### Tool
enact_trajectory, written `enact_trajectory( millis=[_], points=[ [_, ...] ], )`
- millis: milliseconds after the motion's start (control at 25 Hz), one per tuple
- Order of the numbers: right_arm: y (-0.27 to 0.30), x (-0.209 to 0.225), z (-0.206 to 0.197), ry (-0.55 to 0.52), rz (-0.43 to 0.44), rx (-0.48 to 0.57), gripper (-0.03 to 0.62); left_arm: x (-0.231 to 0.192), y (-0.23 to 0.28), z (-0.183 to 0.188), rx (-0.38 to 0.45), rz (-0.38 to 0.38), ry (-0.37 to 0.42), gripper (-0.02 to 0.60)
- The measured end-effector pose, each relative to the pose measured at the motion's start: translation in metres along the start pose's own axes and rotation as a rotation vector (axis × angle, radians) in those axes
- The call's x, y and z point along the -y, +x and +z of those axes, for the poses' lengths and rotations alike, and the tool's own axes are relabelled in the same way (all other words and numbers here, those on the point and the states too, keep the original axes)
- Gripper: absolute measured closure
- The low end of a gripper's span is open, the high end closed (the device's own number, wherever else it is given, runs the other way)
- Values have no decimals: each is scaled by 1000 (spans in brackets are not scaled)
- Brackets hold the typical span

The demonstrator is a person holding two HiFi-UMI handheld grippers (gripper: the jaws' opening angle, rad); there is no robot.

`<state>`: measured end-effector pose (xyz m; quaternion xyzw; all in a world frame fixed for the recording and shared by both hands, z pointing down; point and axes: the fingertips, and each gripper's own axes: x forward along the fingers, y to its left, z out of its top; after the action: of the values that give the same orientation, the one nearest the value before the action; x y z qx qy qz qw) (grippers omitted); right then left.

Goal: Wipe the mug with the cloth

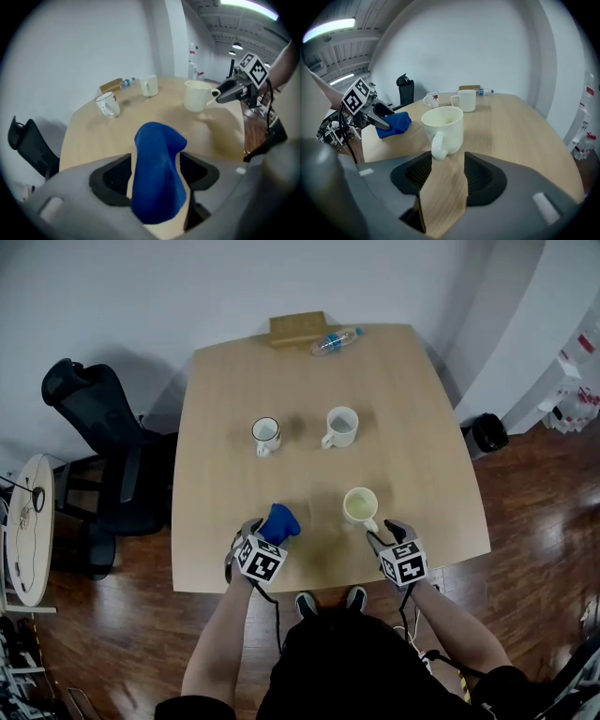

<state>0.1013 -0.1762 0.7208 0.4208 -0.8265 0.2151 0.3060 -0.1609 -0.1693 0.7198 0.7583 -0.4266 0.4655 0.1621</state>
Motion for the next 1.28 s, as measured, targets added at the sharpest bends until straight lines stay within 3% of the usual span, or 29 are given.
enact_trajectory(
  millis=[160,240,440,560,680,920,1120,1280],
  points=[
    [12,-2,0,-1,-2,-19,375,3,19,-7,-78,3,84,259],
    [15,-4,3,-5,-1,-17,375,2,23,-12,-104,22,114,297],
    [19,-14,8,-67,15,-14,385,7,27,-12,-88,4,37,382],
    [22,-12,11,-92,-6,-11,425,7,28,-11,-81,-1,49,390],
    [22,-9,9,-101,-32,-27,519,8,26,-11,-77,0,57,420],
    [11,-11,27,-197,-73,-59,517,22,8,-9,-15,-54,3,436],
    [19,-7,15,-113,-37,-72,517,33,-10,-9,23,-59,-24,436],
    [12,-7,21,-56,13,-43,544,43,-45,14,140,-94,-75,440]
  ],
)
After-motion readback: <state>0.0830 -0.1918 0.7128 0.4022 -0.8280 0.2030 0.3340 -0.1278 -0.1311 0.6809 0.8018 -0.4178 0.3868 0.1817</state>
